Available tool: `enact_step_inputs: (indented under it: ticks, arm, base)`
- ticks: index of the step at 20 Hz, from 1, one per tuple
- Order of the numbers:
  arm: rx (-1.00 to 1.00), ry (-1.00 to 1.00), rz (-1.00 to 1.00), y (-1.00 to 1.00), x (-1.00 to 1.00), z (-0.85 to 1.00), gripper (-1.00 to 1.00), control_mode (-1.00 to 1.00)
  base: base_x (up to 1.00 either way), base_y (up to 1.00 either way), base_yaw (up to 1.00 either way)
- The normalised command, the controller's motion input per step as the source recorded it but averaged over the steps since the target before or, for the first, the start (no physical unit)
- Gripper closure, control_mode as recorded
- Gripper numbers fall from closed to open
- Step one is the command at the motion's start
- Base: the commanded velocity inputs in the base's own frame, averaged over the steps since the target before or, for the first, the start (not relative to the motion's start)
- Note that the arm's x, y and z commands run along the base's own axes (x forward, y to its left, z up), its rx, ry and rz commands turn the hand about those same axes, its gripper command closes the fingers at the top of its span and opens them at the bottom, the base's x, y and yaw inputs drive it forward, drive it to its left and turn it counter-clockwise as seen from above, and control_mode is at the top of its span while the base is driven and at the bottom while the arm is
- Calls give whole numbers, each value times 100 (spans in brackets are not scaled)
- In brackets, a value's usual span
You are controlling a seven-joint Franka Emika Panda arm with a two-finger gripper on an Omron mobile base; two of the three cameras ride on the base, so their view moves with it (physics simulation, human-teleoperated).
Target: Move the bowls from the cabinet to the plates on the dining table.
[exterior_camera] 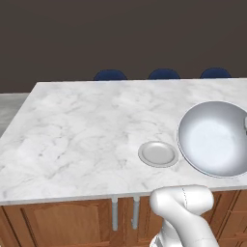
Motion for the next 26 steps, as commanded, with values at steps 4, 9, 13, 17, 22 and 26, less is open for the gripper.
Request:
enact_step_inputs:
  ticks: [4, 9, 13, 17, 22, 26]
  arm:
    - [0, 2, 0, 6, 28, -14, 100, -100]
    - [0, 2, 0, -1, 16, -13, 100, -100]
    - [1, 1, 0, 0, 20, -10, 100, -100]
    - [2, 0, 0, 0, 26, -8, 100, -100]
    - [1, 1, 0, -2, 32, -10, 100, -100]
    - [4, 3, 0, -1, 33, -13, 100, -100]
  base:
    - [0, 0, 0]
    - [0, 0, 0]
    - [0, 0, 0]
    - [0, 0, 0]
    - [0, 0, 0]
    - [0, 0, 0]
